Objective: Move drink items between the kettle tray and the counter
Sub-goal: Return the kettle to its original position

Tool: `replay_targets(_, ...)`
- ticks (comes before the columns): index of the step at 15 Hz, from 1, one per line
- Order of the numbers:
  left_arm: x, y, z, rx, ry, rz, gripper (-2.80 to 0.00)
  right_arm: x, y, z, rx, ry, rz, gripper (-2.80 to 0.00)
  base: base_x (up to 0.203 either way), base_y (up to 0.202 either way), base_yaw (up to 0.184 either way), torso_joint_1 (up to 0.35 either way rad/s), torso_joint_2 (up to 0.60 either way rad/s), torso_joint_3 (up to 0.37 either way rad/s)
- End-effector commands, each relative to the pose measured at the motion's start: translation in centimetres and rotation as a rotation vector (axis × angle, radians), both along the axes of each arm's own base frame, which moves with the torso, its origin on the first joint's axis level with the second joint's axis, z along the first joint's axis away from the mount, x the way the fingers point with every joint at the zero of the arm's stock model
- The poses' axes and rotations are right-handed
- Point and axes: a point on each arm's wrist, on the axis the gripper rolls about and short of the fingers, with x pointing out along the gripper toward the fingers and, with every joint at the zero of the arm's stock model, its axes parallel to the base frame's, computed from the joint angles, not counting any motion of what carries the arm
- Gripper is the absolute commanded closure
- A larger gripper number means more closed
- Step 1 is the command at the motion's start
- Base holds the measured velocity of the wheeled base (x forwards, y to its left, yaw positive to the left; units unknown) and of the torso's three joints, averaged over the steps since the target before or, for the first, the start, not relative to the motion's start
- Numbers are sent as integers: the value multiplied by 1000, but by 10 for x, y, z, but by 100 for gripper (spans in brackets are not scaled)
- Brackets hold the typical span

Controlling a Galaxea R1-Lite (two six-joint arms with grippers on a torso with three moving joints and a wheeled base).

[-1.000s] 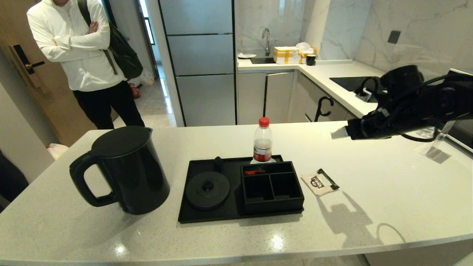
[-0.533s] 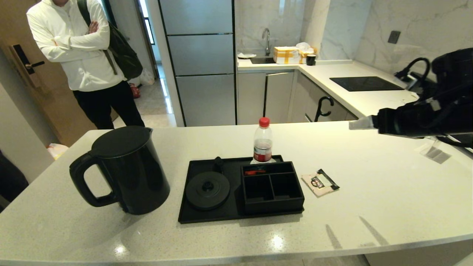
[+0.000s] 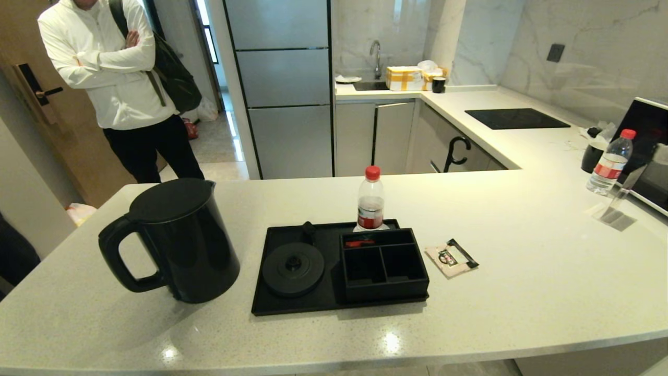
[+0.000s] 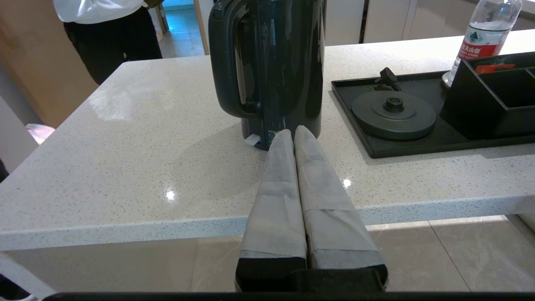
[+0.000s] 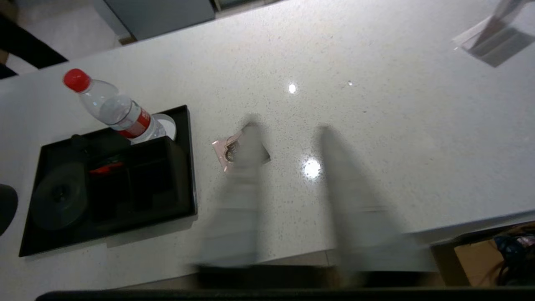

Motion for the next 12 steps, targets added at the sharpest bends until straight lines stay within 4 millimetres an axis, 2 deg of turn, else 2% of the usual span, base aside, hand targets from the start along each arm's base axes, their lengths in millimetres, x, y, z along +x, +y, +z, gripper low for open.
replay_targets(1,3,0,-10,0,34,0,0,-67,3,5,-6,-144,-16,0,0,0,0,0,0,0)
replay_targets(4,3,0,-10,0,36,0,0,-146,6,-33,-34,-252,-70,0,0,0,0,0,0,0)
replay_targets(6,3,0,-10,0,34,0,0,-194,7,-75,-81,-355,-72,0,0,0,0,0,0,0)
replay_targets(7,3,0,-10,0,34,0,0,-211,7,-97,-103,-418,-64,0,0,0,0,0,0,0)
replay_targets(8,3,0,-10,0,34,0,0,-221,7,-120,-126,-478,-61,0,0,0,0,0,0,0)
replay_targets(9,3,0,-10,0,34,0,0,-222,6,-138,-146,-510,-60,0,0,0,0,0,0,0)
replay_targets(10,3,0,-10,0,34,0,0,-213,6,-156,-161,-533,-60,0,0,0,0,0,0,0)
replay_targets(12,3,0,-10,0,34,0,0,-182,5,-193,-200,-533,-51,0,0,0,0,0,0,0)
